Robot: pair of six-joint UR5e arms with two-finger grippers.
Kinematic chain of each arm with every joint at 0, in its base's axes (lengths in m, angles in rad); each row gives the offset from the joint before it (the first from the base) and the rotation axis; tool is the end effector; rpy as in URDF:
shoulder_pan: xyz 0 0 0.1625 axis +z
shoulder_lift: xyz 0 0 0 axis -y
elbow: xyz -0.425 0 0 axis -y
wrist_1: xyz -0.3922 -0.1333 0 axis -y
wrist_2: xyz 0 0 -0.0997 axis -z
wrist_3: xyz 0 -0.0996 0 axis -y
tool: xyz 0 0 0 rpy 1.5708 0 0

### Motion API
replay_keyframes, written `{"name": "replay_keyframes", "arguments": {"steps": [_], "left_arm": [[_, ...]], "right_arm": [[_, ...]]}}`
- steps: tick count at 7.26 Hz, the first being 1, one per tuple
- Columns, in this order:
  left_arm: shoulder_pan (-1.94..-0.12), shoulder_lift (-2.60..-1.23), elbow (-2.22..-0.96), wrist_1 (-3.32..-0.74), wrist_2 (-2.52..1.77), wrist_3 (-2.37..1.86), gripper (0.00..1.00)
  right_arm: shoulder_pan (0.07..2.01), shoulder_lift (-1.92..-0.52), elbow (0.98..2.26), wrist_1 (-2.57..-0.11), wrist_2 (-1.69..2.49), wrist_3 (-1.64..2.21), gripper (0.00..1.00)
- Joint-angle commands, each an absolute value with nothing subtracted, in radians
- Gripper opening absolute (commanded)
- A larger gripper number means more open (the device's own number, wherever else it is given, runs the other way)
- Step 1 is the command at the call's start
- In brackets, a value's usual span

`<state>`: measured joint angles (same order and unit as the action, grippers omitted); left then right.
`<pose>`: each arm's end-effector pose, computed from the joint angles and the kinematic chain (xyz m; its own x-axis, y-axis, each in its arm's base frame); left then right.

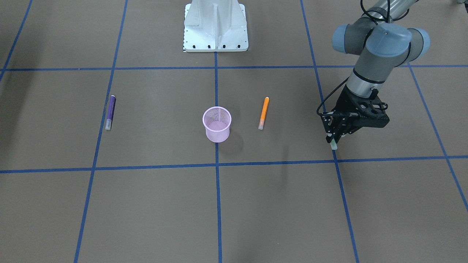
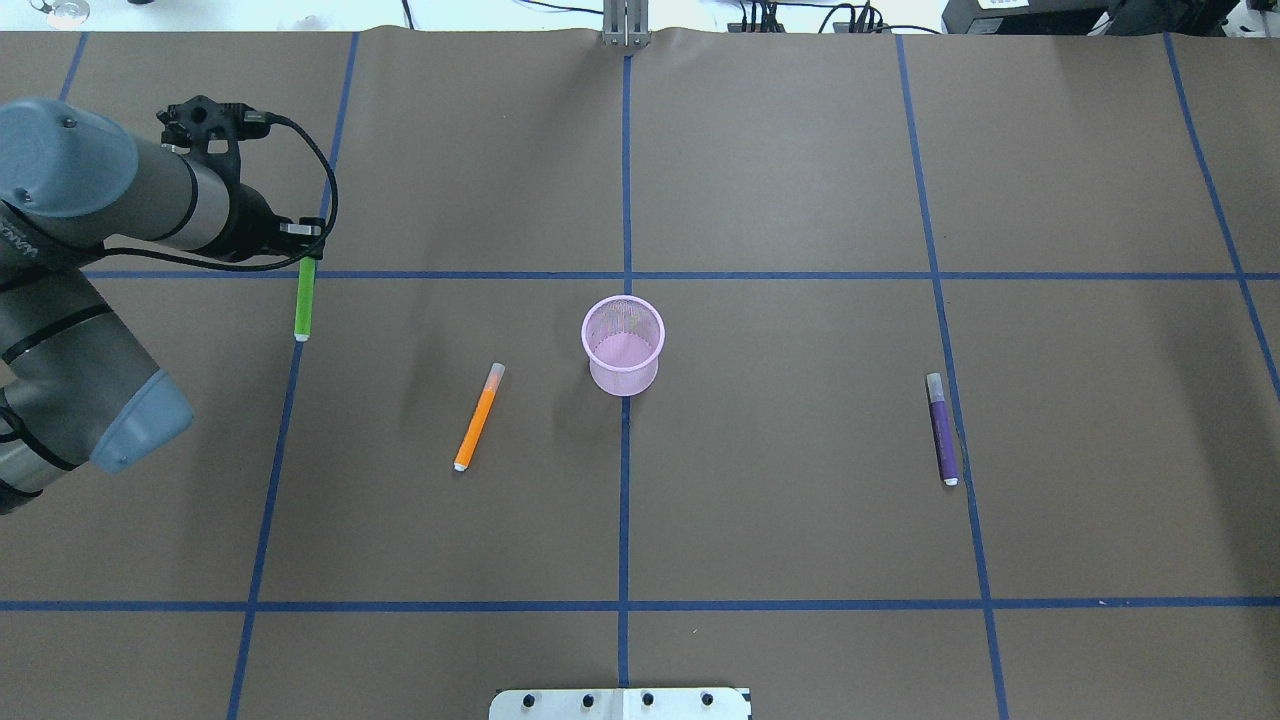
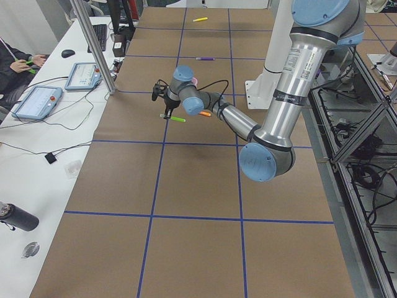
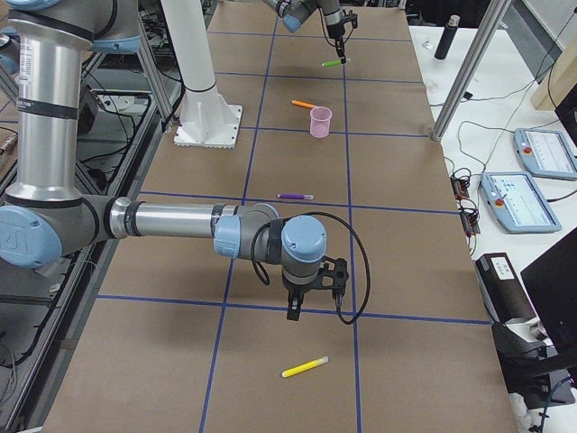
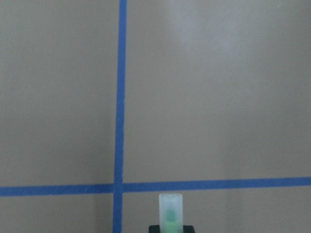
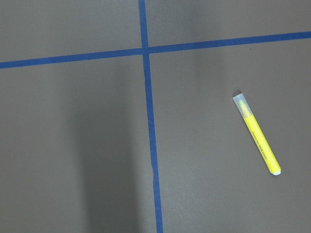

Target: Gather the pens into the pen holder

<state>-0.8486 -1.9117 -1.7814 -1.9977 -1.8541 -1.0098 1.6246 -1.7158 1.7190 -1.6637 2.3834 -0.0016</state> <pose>0.3249 -0.5283 0.3282 0.6143 0.0755 -0.7855 0.2839 0.9076 0.3092 0.0837 -0.4201 0.6589 0.6832 0.1003 0.7233 -0.0525 0.9947 -0.0884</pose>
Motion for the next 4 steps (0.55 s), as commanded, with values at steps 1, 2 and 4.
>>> {"name": "replay_keyframes", "arguments": {"steps": [1, 2, 4], "left_arm": [[-0.879, -2.02, -1.825, -1.994, -1.825, -1.02, 0.0], [-0.879, -2.054, -1.825, -1.997, -1.791, -1.019, 0.0], [-0.877, -2.112, -1.822, -1.996, -1.764, -1.019, 0.0]], "right_arm": [[1.624, -1.715, 1.541, -1.398, 2.381, -0.029, 1.0], [1.62, -1.709, 1.387, -1.191, 2.378, -0.087, 1.0], [1.62, -1.643, 1.186, -1.043, 2.375, -0.103, 1.0]]}}
